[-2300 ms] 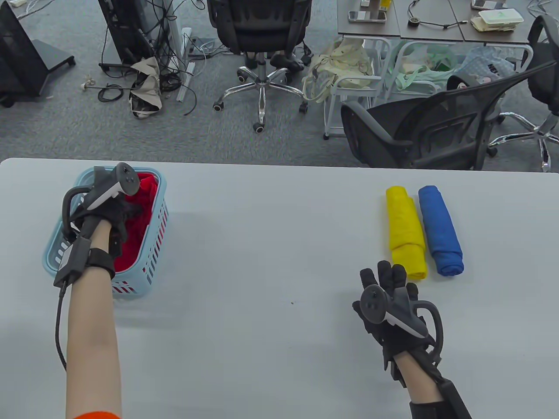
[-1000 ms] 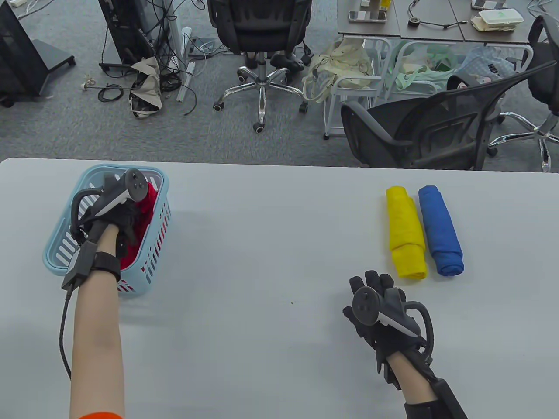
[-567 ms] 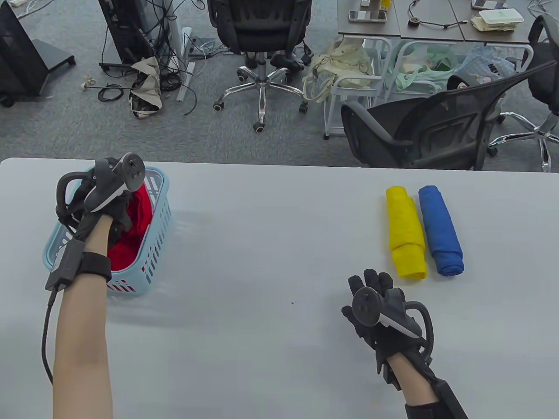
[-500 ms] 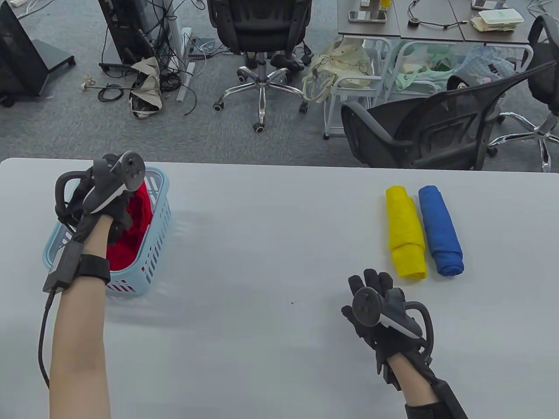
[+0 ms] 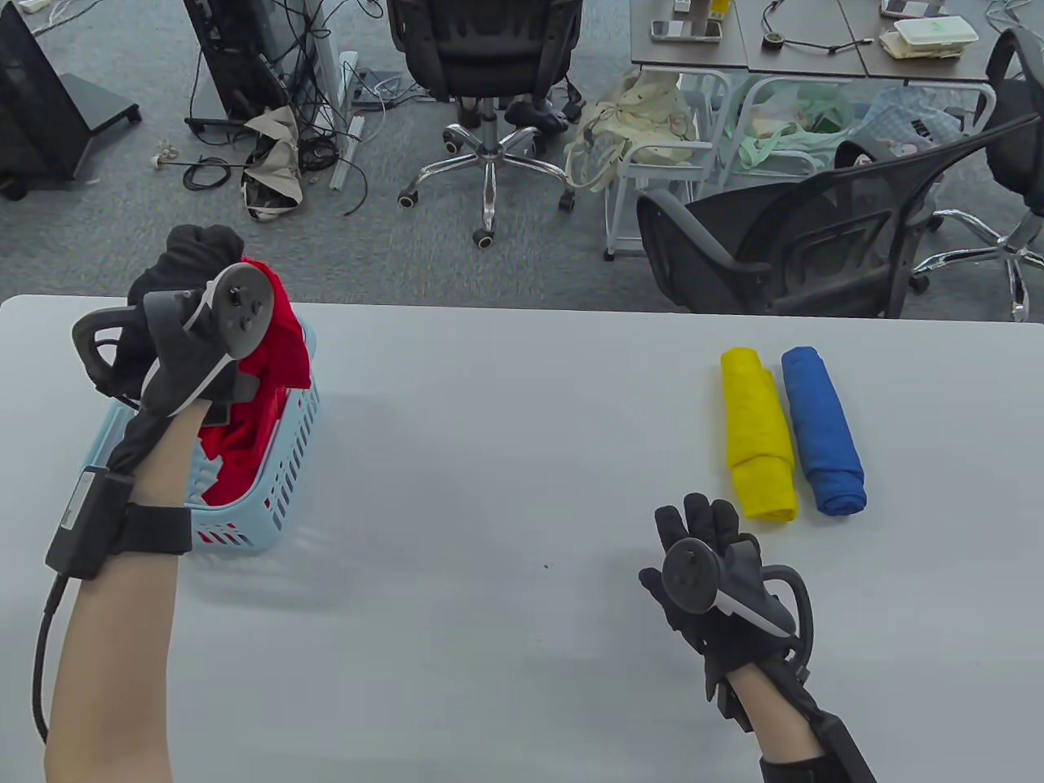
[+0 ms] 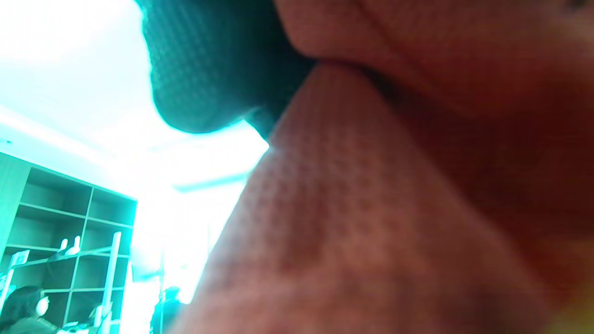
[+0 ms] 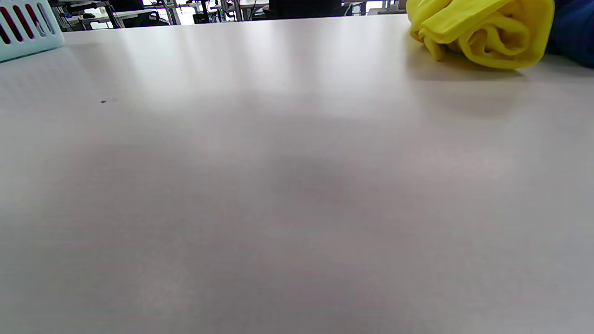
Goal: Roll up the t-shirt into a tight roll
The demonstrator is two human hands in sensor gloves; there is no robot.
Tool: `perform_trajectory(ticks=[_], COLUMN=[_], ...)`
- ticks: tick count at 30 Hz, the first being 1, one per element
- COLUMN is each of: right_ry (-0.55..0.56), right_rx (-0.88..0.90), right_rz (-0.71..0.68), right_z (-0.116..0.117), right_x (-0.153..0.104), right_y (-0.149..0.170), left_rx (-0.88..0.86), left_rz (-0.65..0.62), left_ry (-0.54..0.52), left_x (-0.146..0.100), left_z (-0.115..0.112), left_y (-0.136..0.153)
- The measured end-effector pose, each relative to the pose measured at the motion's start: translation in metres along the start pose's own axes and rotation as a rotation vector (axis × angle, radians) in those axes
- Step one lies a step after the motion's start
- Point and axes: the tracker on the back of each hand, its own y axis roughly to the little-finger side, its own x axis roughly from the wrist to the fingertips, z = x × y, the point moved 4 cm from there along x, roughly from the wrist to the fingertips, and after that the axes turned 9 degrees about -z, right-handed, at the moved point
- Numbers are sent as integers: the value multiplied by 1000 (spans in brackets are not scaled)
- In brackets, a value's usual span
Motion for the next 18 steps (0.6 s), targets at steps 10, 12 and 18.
perform_trajectory(ticks=[10, 12, 18], right_ry=[34, 43, 62], right_rx=[6, 10, 17], right_rz=[-4, -4, -2], right_z=[-7, -9, -13], right_x=[-6, -7, -10], right_y=[0, 2, 4], left_rx=[-145, -144, -198], left_rz=[-66, -96, -129], left_ry=[-177, -202, -244], left_x=[3, 2, 3], left_z=[87, 100, 126], left_y=[-36, -47, -65])
